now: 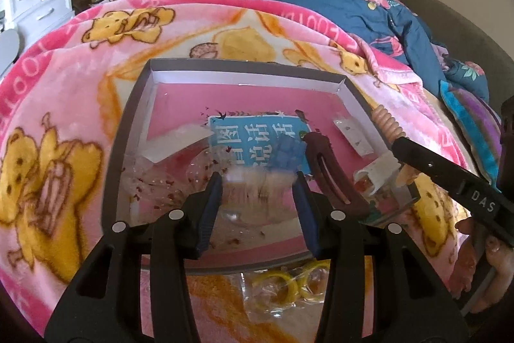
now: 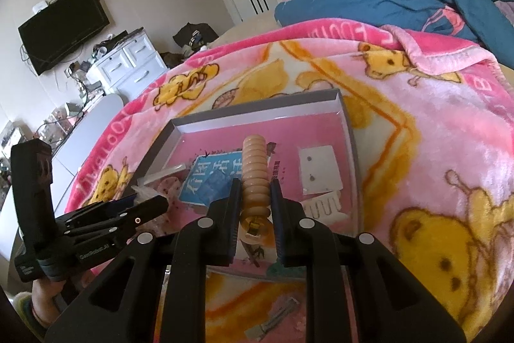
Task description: Organize jewelry
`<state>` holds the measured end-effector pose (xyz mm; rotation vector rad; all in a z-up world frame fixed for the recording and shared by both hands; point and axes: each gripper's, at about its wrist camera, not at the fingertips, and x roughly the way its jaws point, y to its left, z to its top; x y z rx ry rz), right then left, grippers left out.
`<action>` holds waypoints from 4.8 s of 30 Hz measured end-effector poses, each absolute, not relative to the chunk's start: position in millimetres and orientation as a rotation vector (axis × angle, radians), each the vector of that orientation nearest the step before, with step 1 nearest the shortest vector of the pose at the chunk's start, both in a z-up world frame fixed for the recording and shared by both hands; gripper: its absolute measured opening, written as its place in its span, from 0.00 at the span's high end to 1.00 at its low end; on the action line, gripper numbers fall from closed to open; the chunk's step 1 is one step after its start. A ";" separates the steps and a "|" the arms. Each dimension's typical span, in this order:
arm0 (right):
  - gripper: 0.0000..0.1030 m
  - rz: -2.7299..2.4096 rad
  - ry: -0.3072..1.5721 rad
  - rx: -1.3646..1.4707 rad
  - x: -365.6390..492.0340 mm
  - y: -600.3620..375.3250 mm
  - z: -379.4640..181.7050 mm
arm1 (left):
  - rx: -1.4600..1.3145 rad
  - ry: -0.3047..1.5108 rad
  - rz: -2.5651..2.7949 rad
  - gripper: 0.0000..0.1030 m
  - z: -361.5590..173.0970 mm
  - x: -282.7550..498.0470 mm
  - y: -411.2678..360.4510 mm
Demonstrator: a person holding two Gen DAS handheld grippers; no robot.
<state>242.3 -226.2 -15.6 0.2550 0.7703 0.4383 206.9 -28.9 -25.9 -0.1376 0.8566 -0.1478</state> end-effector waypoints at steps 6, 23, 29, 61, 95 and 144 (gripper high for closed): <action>0.82 0.447 0.792 0.244 248.4 -213.6 -20.1 | -0.136 0.861 -0.146 0.65 -27.6 206.0 -27.5; 0.38 0.425 0.646 0.241 199.6 -241.5 26.4 | -0.163 0.817 -0.151 0.65 -5.0 182.9 -21.7; 0.30 0.426 0.612 0.228 176.1 -247.4 39.0 | -0.168 0.787 -0.154 0.57 10.5 167.1 -20.2; 0.09 0.406 0.619 0.150 118.9 -256.9 43.1 | -0.172 0.764 -0.108 0.09 23.2 89.5 3.4; 0.66 0.456 0.900 0.218 179.0 -256.4 -78.7 | -0.139 1.028 -0.204 0.09 -73.5 153.0 -60.0; 0.67 0.653 0.719 0.126 201.9 -165.6 9.4 | -0.226 0.747 -0.049 0.24 10.1 147.6 43.8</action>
